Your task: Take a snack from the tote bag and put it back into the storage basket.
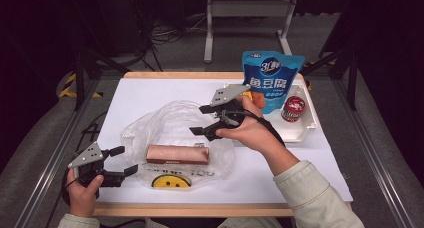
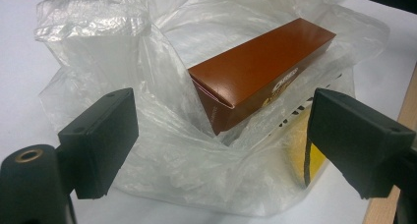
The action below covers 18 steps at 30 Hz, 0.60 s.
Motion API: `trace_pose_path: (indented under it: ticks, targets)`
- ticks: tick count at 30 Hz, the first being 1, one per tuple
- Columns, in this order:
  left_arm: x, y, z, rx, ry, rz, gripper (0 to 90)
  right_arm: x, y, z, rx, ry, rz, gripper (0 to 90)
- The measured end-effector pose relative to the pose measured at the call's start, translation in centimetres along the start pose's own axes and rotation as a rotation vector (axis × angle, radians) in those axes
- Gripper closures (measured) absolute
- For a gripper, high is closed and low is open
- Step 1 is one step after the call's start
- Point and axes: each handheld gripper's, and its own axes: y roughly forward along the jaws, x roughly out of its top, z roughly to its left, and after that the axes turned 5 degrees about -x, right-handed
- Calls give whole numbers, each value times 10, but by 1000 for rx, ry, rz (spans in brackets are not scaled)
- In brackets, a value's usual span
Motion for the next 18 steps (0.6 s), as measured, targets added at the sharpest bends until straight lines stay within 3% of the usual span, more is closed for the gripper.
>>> trace_pose_path:
  ticks: [18]
  targets:
    - [0,1,0,0,0,3,127,0,45,20,64,-45,65,228]
